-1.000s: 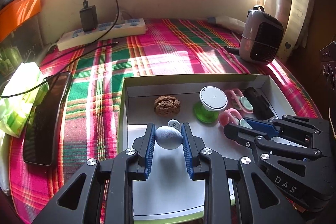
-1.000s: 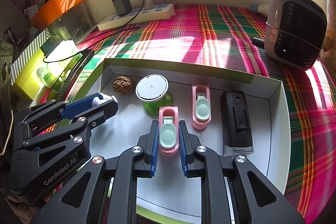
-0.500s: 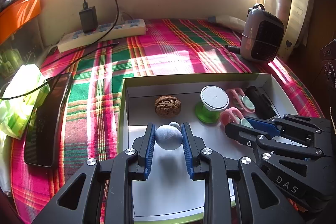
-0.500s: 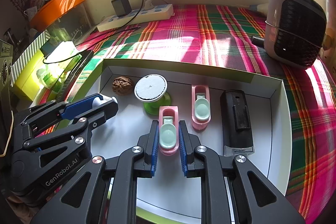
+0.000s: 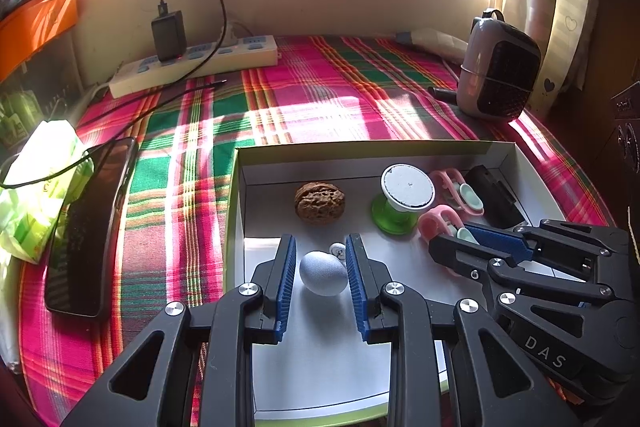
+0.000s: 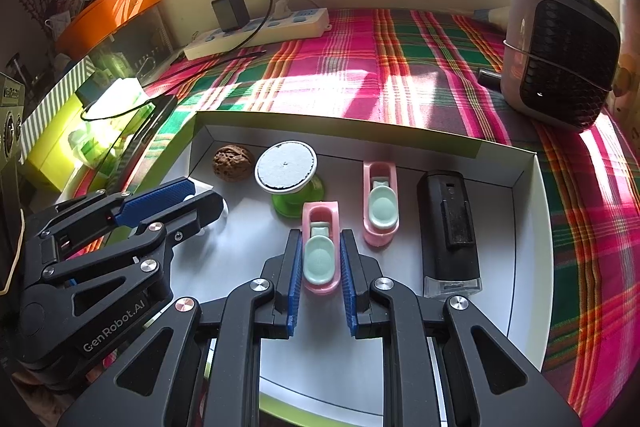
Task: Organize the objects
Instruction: 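Lower and open the left gripper on the egg while the right releases the pink holder beside the other, then withdraw both tools from the tray toward the remaining objects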
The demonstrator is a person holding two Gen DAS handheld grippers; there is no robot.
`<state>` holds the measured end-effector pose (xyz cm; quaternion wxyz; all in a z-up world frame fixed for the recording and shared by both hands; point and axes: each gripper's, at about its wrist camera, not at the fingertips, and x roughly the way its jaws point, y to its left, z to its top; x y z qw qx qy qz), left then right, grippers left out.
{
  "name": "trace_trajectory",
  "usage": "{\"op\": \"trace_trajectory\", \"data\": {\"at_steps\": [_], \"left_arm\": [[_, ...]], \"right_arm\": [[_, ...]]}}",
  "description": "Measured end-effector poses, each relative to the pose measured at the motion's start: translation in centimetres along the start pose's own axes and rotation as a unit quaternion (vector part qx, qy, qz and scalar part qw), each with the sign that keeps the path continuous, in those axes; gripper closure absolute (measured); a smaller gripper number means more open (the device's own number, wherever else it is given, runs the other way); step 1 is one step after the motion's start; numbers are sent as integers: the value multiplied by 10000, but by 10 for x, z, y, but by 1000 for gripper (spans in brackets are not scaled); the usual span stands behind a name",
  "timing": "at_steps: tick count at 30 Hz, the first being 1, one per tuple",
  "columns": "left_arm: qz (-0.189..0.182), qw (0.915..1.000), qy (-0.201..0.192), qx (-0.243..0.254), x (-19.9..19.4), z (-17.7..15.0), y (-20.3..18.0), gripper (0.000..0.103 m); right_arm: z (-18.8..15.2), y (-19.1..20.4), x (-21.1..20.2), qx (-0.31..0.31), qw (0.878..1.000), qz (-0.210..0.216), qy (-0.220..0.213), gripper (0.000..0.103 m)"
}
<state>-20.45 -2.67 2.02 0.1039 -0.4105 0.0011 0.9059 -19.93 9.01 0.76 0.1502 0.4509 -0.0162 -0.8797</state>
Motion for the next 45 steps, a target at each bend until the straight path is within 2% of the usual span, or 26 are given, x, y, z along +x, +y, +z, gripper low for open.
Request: {"op": "trace_trajectory", "data": {"at_steps": [3,6,11,17,38,45], "left_arm": [[15,10000,-5,7,0,0,0,79],[27,10000,-24,-9,-1,-1,0,79],[67,9999,-79,-47,-9,-2,3,74],[44,9998,-165,-105,-21,-6,3,73],[-33,9988,-373,-301,-68,-37,5,72],[-183,9982,-418,-384,-85,-53,5,71]], "right_arm": [[0,0,-1,17,10000,-7,-18,83],[0,0,-3,17,10000,-23,-28,77],[-2,-1,-8,16,10000,-34,-69,73],[-5,-1,-14,52,9999,-19,-130,65],[-27,6,-53,28,9988,-109,-485,65],[-41,8,-70,-60,9978,-77,-649,65]]}}
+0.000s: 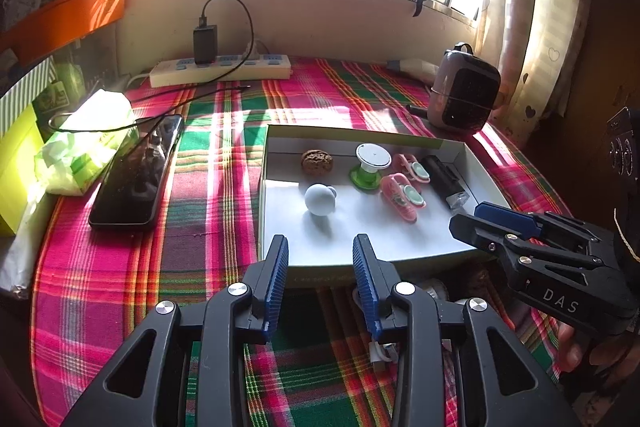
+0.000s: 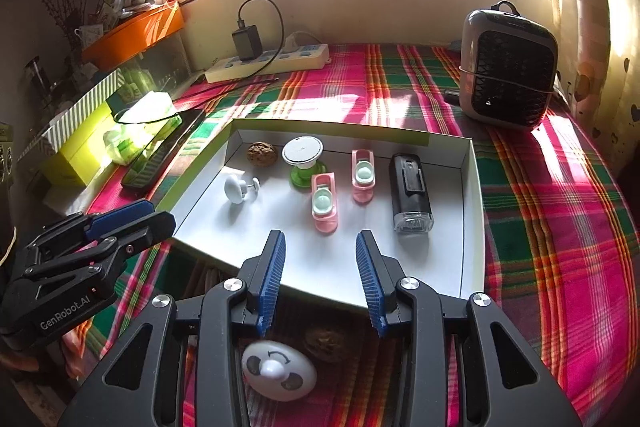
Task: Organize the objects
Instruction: 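Withdraw both tools from the tray toward the remaining objects, then grasp the white cable with the left gripper while the right grasps the white round fan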
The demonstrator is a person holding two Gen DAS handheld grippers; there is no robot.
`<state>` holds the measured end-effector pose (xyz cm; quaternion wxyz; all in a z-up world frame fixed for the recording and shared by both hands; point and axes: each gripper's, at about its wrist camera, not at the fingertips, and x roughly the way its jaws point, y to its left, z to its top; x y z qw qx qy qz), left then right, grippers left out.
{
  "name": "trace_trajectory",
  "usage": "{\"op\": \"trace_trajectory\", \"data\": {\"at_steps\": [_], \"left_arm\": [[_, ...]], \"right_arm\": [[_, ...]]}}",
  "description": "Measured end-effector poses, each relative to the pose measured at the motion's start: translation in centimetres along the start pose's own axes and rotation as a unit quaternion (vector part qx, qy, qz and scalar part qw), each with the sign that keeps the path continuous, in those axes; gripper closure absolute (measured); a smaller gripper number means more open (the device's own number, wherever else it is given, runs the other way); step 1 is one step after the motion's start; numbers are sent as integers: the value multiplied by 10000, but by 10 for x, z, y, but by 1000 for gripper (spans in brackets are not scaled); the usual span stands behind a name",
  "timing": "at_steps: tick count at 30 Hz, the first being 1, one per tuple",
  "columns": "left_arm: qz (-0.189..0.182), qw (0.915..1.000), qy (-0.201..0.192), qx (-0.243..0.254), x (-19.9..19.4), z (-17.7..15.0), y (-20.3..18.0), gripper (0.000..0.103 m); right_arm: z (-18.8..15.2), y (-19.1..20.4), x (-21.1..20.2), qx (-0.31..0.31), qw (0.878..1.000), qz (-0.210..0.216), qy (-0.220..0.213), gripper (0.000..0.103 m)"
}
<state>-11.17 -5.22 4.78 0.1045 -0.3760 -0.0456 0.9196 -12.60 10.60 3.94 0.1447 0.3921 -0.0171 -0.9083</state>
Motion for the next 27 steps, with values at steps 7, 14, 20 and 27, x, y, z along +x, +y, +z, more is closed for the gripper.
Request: {"op": "trace_trajectory", "data": {"at_steps": [7,14,20,27], "left_arm": [[-246,9995,186,24,-5,-20,-7,68],[-436,9981,417,104,0,-36,-17,66],[-454,9974,543,159,5,-43,-24,65],[-302,9968,698,230,13,-47,-30,65]], "right_arm": [[-16,0,-19,-26,9999,77,-108,65],[-35,-8,-28,29,10000,19,-61,60],[-48,-12,-32,80,10000,21,-22,60],[-58,-14,-33,121,9999,96,47,60]]}}
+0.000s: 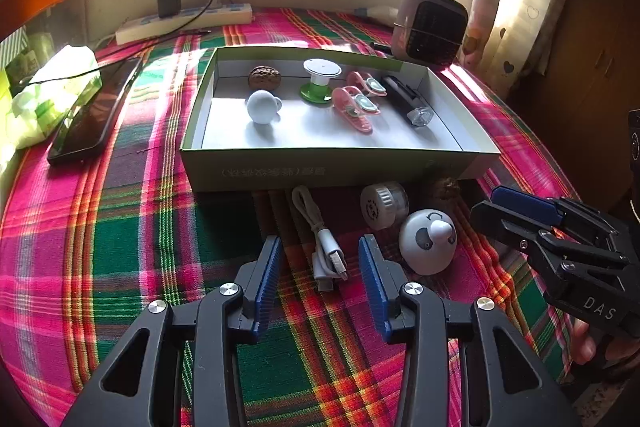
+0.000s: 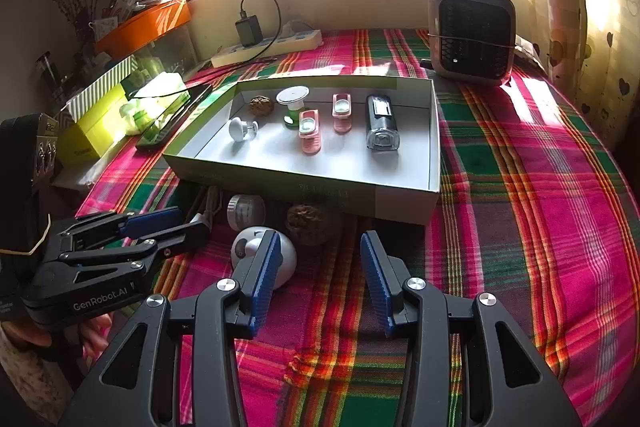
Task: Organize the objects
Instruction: 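Grasp the white cable with the left gripper while the right grasps the white round fan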
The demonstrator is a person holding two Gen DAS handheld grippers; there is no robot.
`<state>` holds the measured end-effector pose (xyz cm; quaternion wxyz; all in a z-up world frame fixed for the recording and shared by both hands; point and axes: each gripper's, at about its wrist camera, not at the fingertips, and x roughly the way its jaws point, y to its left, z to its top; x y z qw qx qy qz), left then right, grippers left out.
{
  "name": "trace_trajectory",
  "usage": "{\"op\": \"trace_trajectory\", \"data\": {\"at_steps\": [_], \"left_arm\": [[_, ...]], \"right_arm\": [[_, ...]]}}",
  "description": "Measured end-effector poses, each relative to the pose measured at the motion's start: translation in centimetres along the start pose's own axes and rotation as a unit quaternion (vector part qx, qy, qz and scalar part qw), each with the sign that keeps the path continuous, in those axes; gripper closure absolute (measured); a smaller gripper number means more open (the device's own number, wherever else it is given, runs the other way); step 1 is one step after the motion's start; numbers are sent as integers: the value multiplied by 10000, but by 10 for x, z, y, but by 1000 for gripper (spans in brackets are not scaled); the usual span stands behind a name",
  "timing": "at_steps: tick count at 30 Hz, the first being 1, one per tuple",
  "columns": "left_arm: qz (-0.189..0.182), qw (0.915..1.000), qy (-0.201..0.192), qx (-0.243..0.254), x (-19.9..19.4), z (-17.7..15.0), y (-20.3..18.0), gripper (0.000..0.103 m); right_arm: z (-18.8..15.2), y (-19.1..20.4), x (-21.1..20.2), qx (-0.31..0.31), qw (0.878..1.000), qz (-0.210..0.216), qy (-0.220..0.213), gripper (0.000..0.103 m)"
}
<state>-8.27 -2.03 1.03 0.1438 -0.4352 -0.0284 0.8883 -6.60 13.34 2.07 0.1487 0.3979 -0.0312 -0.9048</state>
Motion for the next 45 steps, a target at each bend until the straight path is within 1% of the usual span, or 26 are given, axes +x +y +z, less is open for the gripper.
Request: {"op": "trace_trajectory", "data": {"at_steps": [7,9,12,15,20,22,26,37,40,42,45], "left_arm": [[207,9997,-22,103,4,3,-2,65],[291,9994,-37,180,5,3,-2,65],[257,9996,-23,136,5,4,2,65],[357,9992,-37,151,4,3,5,65],[376,9992,-59,132,3,2,9,65],[451,9988,-51,168,5,4,8,65],[568,9980,-34,258,9,8,6,65],[552,9980,-90,280,11,10,7,65],[556,9981,-93,265,11,10,8,68],[610,9977,-93,271,11,10,8,73],[635,9976,-96,261,11,11,9,75]], "right_arm": [[-2,9,5,-134,9997,189,90,59],[-3,12,9,-153,9995,251,139,56],[-4,15,14,-187,9991,316,223,56],[-5,19,17,-255,9986,356,292,56],[-6,26,22,-402,9978,364,387,56],[-6,29,24,-459,9973,387,422,56],[-6,33,28,-556,9967,345,488,56],[-3,42,35,-755,9958,77,520,56],[-5,44,35,-852,9951,-7,497,56],[-5,45,35,-870,9950,-23,488,56],[-5,45,34,-855,9952,-9,474,56]]}}
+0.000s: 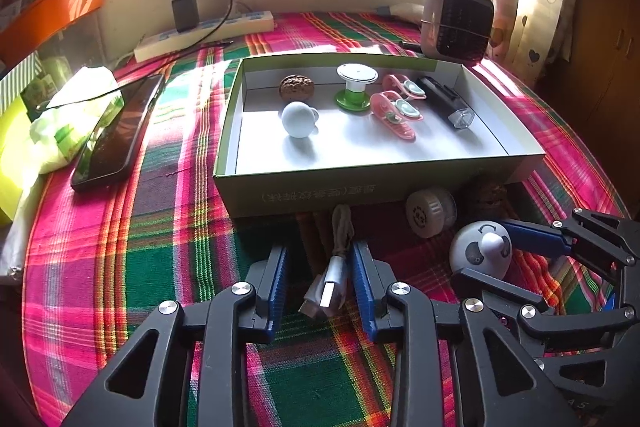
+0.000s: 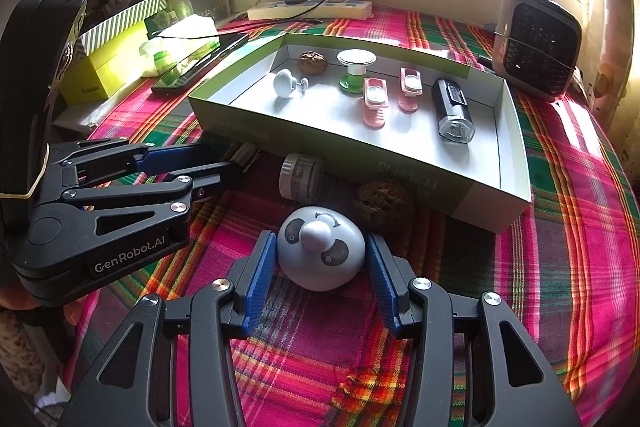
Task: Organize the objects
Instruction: 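Grasp the white cable with the left gripper while the right grasps the white round fan, then lift and carry the cable with the left gripper while the right carries the fan toward the tray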
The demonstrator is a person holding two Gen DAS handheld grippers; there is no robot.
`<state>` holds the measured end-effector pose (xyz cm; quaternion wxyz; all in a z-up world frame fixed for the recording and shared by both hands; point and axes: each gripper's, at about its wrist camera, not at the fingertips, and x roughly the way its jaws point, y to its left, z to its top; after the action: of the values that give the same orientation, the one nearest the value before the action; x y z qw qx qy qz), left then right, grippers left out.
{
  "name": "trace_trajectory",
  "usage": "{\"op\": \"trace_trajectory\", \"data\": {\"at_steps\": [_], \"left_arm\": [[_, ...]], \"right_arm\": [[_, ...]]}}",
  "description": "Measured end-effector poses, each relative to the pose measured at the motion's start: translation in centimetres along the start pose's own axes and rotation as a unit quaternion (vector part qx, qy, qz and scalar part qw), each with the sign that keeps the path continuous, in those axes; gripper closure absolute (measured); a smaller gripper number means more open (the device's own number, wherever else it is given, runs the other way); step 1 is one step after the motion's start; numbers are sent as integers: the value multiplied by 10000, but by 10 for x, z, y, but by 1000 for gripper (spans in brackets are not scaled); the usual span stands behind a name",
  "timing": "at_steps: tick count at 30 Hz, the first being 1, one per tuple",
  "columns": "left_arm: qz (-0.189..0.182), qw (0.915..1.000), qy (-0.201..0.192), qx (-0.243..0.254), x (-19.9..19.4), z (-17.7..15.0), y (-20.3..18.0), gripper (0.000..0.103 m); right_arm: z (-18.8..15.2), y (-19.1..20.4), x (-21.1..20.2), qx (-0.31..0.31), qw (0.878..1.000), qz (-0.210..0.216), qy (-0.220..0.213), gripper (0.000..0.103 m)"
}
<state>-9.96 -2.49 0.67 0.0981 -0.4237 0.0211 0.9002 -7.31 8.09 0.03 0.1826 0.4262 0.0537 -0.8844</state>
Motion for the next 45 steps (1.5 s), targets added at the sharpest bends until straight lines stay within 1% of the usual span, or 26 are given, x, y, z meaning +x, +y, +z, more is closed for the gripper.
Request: {"op": "trace_trajectory", "data": {"at_steps": [1,3,6,8,10,45], "left_arm": [[-5,10000,-2,-6,0,0,1,76],[-16,10000,-9,-18,0,0,1,85],[-31,10000,-6,-36,0,0,2,88],[-27,10000,-9,-39,0,0,2,89],[-33,10000,-9,-38,0,-1,2,93],[-159,9998,-65,-109,-5,-4,3,94]], "right_arm": [[0,0,0,-9,10000,-4,1,56],[-1,0,0,-31,10000,-19,1,56],[-1,0,-1,-24,10000,-22,-4,56],[-1,0,-1,-25,10000,-25,-5,56],[-1,0,-1,-14,10000,-31,-8,57],[-2,-2,-5,67,9999,39,-76,58]]}}
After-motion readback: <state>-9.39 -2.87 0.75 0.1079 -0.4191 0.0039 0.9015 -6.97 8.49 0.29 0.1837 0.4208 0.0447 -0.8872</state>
